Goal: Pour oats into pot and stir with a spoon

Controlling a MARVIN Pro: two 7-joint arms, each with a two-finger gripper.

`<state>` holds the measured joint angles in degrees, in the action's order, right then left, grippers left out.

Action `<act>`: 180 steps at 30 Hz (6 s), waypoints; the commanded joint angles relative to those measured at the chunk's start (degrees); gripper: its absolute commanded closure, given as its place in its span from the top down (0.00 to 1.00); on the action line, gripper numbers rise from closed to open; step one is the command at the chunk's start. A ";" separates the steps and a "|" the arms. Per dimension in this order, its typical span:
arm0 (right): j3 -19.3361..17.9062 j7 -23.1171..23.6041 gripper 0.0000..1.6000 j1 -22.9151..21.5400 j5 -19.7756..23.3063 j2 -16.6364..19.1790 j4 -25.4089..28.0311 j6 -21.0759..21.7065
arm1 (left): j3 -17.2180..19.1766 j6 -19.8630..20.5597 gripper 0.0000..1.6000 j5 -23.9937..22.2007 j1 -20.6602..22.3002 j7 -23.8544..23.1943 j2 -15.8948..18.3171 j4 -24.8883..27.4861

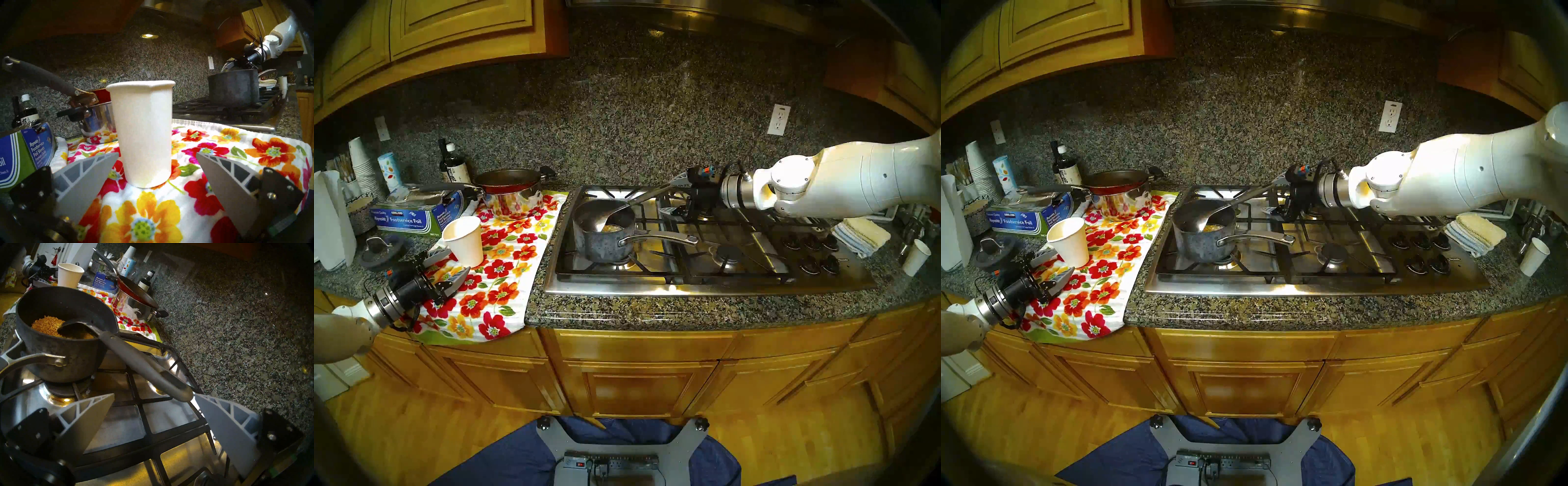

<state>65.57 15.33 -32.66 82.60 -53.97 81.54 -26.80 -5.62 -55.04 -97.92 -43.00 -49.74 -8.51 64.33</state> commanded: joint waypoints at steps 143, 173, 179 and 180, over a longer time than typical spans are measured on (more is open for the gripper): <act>-20.87 20.52 1.00 18.31 49.28 11.03 0.24 -7.17 | 13.80 0.04 1.00 0.20 -8.67 -6.27 2.02 -0.48; -23.84 26.22 1.00 23.97 57.15 10.14 0.72 -7.40 | 17.03 0.04 1.00 0.56 -11.51 -6.29 2.02 -0.41; -23.91 27.13 1.00 24.68 58.14 9.98 0.09 -7.38 | 17.79 0.04 1.00 1.04 -12.21 -5.49 2.02 -0.26; -23.91 27.13 1.00 24.68 58.14 9.98 0.09 -7.38 | 17.79 0.04 1.00 1.04 -12.21 -5.49 2.02 -0.26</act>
<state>43.56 41.16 -7.42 139.96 -43.90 82.38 -33.57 10.07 -54.89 -97.10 -55.17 -49.87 -7.24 63.86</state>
